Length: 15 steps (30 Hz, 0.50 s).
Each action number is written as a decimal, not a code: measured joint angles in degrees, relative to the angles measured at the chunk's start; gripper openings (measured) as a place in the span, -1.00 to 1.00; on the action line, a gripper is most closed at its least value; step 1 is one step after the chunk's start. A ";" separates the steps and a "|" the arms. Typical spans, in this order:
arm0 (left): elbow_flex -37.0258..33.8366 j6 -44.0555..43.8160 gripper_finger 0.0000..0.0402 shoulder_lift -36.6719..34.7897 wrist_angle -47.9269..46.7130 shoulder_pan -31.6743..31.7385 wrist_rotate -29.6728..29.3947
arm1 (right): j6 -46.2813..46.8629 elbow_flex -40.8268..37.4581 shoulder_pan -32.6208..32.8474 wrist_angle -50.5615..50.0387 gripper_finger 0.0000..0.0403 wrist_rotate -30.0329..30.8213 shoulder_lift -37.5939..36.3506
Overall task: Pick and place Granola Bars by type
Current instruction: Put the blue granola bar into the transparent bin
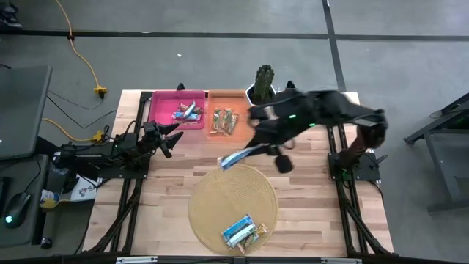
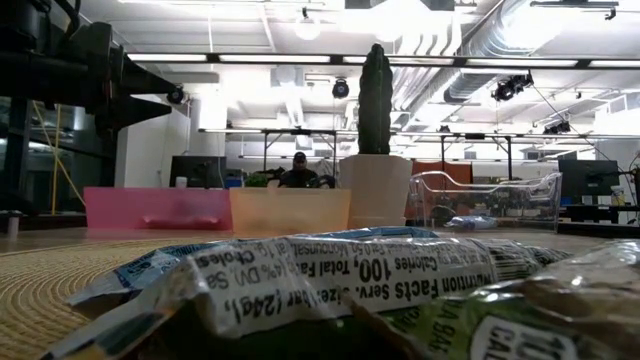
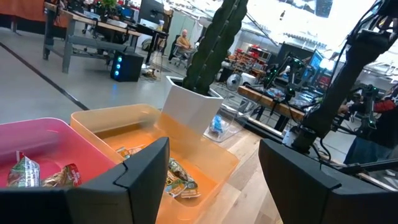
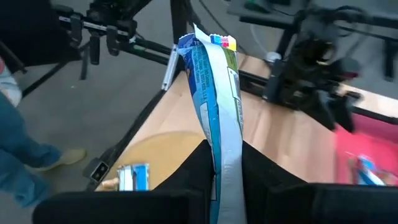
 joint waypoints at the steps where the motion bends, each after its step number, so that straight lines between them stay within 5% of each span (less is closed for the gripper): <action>1: -0.02 0.00 0.22 0.00 0.00 0.00 0.02 | 0.23 0.00 0.09 -1.34 -0.80 1.08 -1.37; 15: 0.00 0.00 0.22 0.00 0.00 0.00 -0.01 | 7.93 -0.07 5.17 -14.02 -0.81 18.20 -16.34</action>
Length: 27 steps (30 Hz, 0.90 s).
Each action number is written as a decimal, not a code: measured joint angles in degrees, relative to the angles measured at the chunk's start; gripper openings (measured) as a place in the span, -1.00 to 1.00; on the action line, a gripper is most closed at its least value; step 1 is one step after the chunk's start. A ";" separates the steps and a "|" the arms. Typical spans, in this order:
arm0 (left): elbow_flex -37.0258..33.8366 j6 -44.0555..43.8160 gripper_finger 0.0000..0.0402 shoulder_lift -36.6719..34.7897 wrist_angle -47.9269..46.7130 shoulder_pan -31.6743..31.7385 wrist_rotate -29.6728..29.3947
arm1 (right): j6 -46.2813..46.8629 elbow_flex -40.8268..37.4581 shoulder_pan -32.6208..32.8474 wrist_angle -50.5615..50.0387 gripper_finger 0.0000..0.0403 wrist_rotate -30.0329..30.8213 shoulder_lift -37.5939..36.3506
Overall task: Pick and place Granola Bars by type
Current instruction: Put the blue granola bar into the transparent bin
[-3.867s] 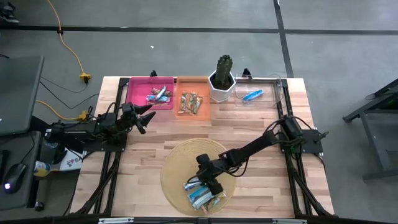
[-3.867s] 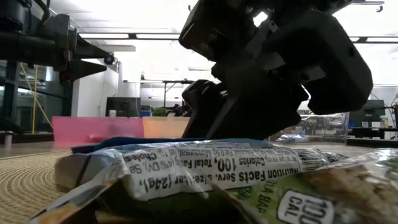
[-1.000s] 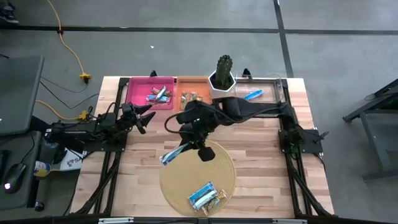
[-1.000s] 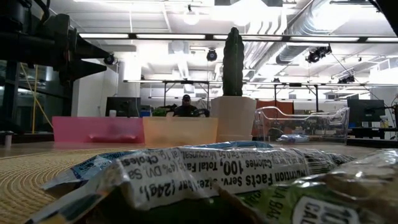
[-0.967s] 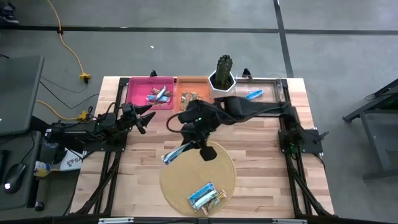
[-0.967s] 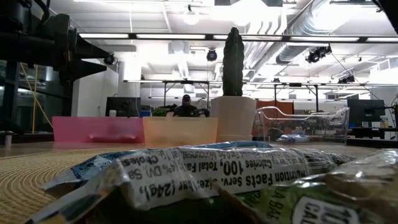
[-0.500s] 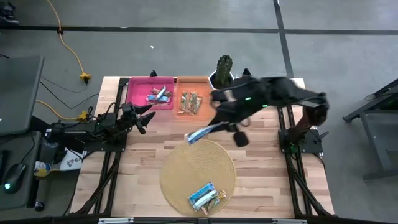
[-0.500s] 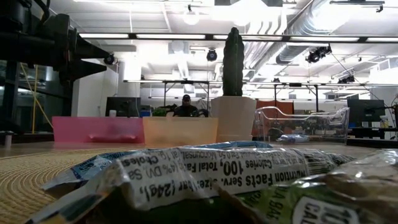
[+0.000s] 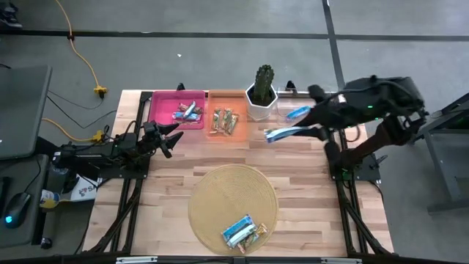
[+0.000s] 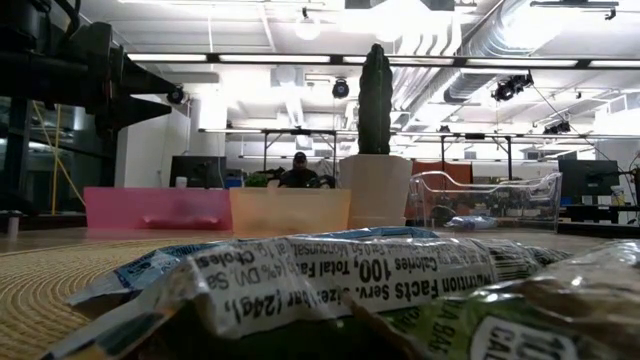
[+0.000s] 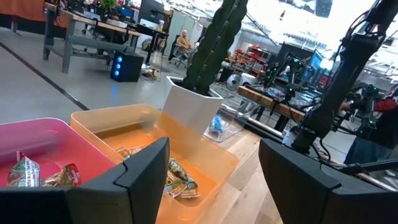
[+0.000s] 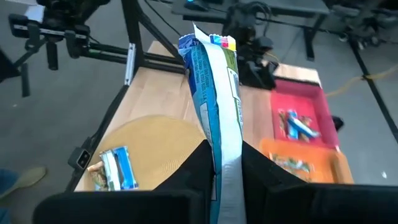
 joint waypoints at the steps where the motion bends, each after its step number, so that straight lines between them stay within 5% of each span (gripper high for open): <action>1: -0.02 0.00 0.22 0.00 0.00 0.00 0.00 | 0.86 -0.05 0.57 -0.95 -0.81 1.08 -0.76; 11: -0.01 0.01 0.22 0.00 0.00 0.00 0.00 | 8.91 -17.90 5.98 2.06 -0.81 8.93 -12.86; 19: 0.00 0.00 0.22 0.00 -0.02 0.00 0.01 | 12.83 -45.46 6.94 20.68 -0.80 12.74 -26.78; 27: 0.00 0.00 0.22 0.00 -0.02 0.00 0.02 | 14.60 -68.79 6.90 39.76 -0.83 25.30 -36.37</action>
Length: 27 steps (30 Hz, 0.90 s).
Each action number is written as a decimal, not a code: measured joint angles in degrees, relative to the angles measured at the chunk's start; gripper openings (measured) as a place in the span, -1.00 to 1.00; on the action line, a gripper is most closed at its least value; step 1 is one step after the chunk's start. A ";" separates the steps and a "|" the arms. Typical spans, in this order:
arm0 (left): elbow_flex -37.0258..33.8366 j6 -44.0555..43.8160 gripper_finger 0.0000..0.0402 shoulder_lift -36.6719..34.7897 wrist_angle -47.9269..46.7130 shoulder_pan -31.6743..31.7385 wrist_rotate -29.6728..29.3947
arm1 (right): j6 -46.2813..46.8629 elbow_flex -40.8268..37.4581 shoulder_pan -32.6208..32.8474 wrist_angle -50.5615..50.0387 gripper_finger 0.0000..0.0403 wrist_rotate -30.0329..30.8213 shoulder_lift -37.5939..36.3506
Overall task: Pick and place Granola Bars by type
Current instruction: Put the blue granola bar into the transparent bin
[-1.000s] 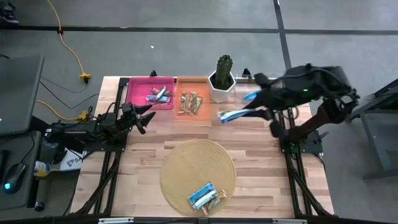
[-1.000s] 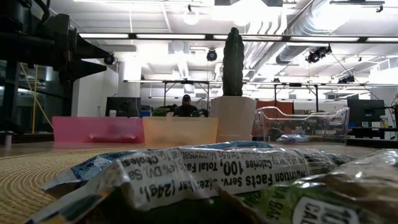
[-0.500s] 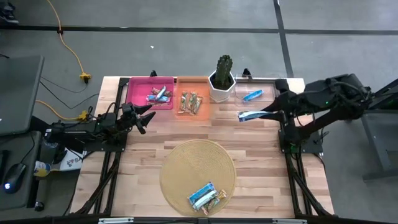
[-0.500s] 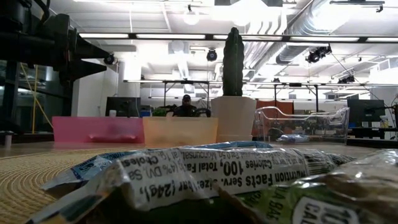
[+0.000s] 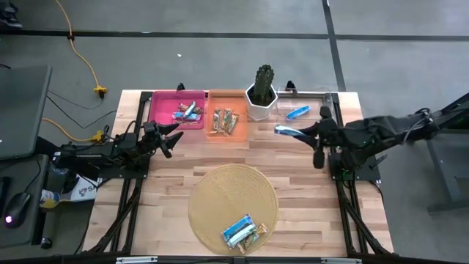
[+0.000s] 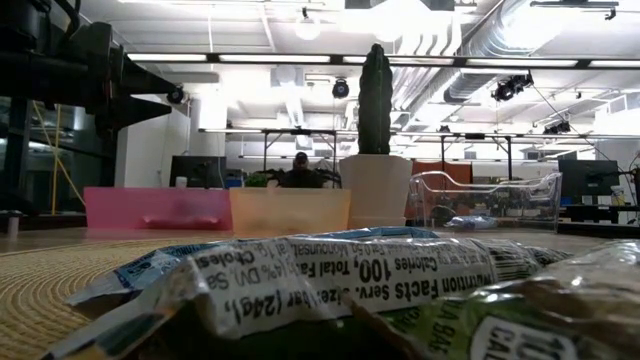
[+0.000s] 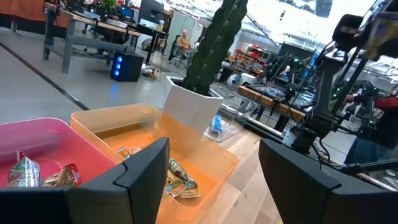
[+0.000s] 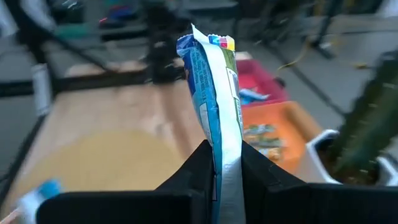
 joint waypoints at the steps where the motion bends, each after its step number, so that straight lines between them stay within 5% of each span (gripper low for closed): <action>1: 0.00 0.01 0.22 0.00 0.00 0.00 0.00 | 0.08 -2.13 0.00 2.29 -0.83 2.24 -0.78; 13: 0.00 0.00 0.22 0.00 0.00 0.00 0.00 | 11.85 -20.81 -1.82 14.52 -0.82 31.09 -3.99; 21: -0.01 0.00 0.22 0.00 0.00 0.00 0.00 | 23.24 -27.58 -12.66 14.58 -0.79 30.96 -3.99; 27: 0.00 0.00 0.22 0.00 0.00 0.00 0.00 | 23.75 -30.21 -24.39 14.36 -0.80 24.75 -3.88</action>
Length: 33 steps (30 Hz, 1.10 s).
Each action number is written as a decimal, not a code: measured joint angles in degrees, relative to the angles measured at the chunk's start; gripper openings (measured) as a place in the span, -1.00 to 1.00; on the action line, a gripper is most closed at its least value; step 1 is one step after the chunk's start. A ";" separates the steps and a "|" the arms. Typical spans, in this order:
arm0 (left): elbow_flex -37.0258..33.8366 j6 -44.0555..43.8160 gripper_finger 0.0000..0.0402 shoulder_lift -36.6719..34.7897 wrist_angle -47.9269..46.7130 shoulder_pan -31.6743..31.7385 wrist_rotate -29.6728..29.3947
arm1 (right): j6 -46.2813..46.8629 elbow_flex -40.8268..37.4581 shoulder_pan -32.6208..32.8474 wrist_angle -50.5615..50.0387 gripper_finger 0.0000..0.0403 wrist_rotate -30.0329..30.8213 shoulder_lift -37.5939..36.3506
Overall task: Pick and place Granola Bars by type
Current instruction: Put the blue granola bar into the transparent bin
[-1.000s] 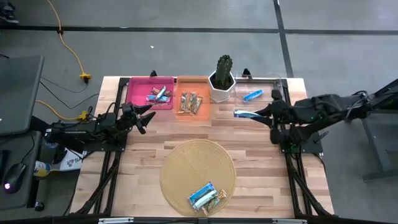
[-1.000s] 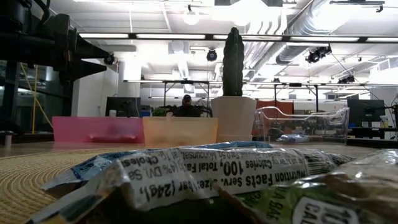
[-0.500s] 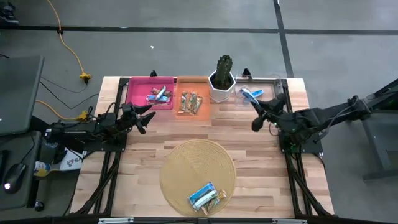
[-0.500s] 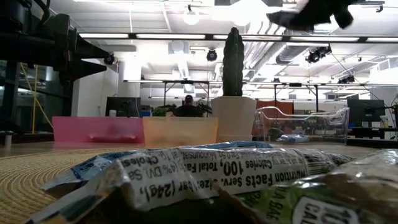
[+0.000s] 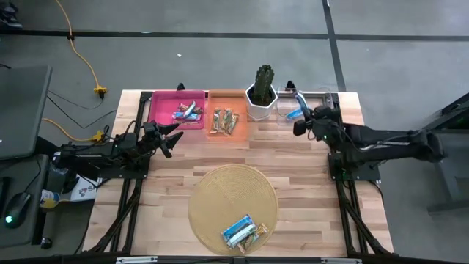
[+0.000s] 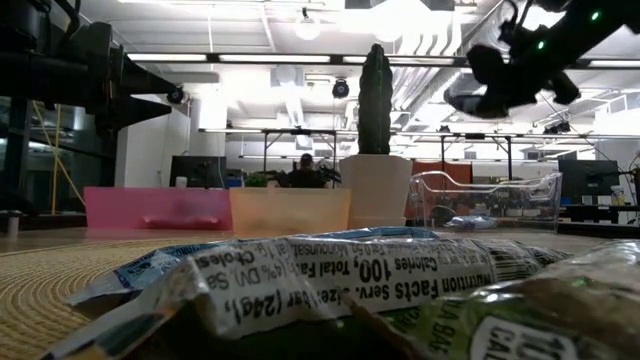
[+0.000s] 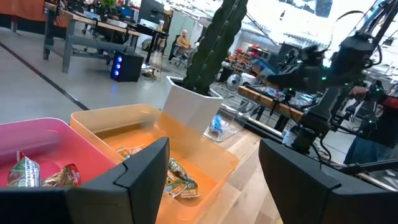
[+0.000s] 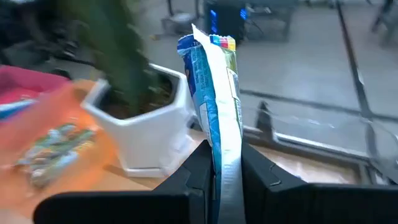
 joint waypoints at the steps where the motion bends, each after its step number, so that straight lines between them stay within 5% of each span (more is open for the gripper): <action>1: -0.01 0.01 0.22 0.00 0.00 0.00 0.00 | 0.00 -0.43 -2.10 0.12 -0.80 -1.48 0.00; 18: 0.00 0.00 0.22 0.00 0.00 0.00 0.00 | -7.39 -1.67 -33.06 1.59 -0.76 -32.90 5.45; 24: -0.01 0.00 0.22 0.00 0.00 0.00 0.00 | -8.95 -1.67 -37.96 4.39 -0.74 -44.31 11.32; 33: -0.02 0.00 0.22 0.00 0.00 0.00 0.00 | -8.78 -1.65 -40.24 11.37 -0.77 -52.97 18.31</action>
